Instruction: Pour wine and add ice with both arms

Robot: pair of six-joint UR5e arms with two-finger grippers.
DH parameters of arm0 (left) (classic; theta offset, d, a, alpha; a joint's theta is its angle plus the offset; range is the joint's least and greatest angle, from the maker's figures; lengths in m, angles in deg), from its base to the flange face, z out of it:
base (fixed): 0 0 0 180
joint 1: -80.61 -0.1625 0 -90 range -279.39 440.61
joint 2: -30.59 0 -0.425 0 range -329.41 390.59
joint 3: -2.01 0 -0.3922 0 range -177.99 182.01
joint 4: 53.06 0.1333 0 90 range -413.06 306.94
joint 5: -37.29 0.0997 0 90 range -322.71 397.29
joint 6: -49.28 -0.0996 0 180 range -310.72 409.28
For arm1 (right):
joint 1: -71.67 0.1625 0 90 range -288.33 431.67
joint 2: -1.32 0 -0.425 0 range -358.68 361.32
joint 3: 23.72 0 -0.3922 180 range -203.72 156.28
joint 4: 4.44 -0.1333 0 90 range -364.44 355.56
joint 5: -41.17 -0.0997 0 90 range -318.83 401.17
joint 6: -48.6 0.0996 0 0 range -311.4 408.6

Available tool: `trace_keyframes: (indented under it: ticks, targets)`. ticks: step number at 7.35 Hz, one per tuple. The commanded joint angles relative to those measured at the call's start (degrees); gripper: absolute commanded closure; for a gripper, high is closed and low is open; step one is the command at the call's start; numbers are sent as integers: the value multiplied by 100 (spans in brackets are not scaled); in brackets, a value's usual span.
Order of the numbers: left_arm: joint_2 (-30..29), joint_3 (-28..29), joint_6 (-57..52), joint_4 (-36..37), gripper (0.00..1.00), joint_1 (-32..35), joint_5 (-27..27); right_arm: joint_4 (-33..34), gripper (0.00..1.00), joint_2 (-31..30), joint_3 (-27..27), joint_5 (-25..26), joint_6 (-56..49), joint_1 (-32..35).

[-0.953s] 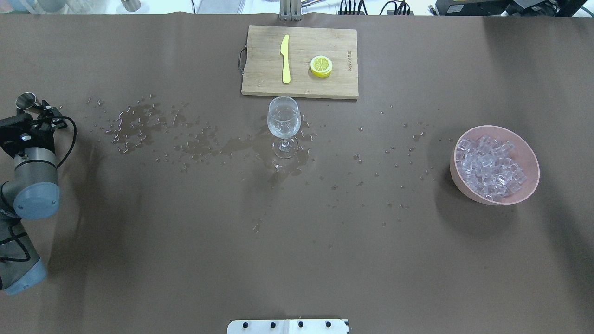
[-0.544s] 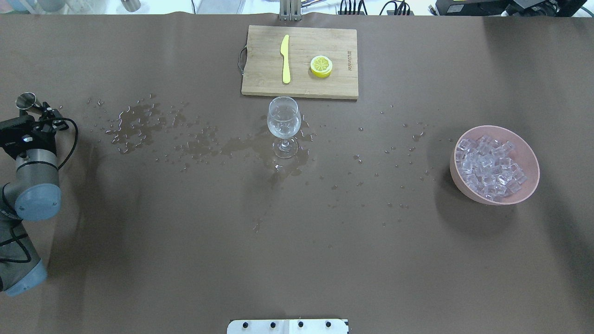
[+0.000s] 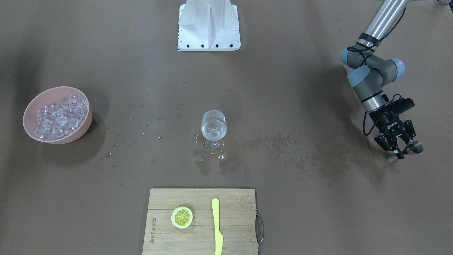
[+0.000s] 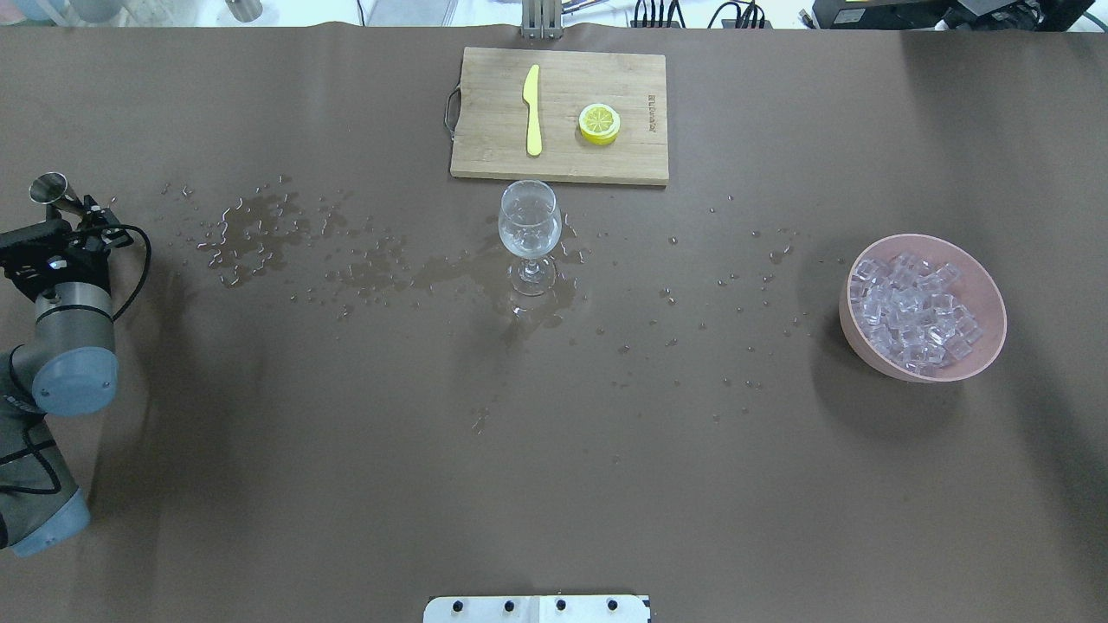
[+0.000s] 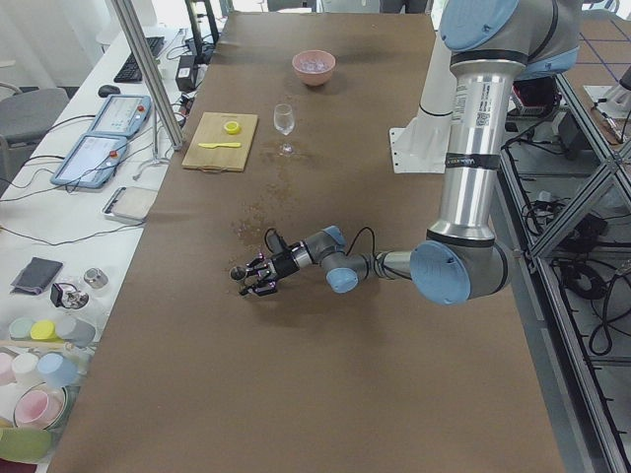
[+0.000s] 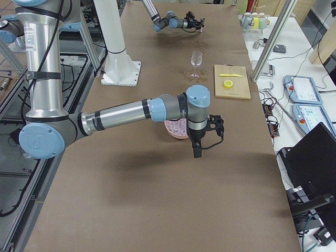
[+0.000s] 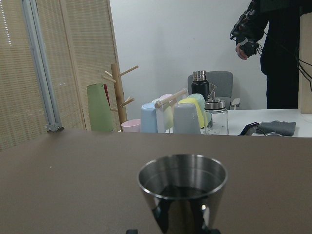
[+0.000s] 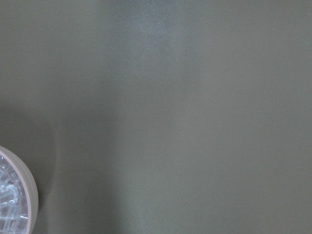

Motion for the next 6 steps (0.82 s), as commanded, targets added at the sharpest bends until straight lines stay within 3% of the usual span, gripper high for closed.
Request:
trace_keyframes:
  ticks: [1,4,6]
  targets:
    - [-6,1,0,0,58,-3,-10,-1,0,0,4,-1,5,0]
    - [-94,36,-9,0,68,-12,-89,-1,0,17,-5,8,5,0]
    - [-120,36,-18,0,68,-12,-98,8,0,26,4,8,5,0]
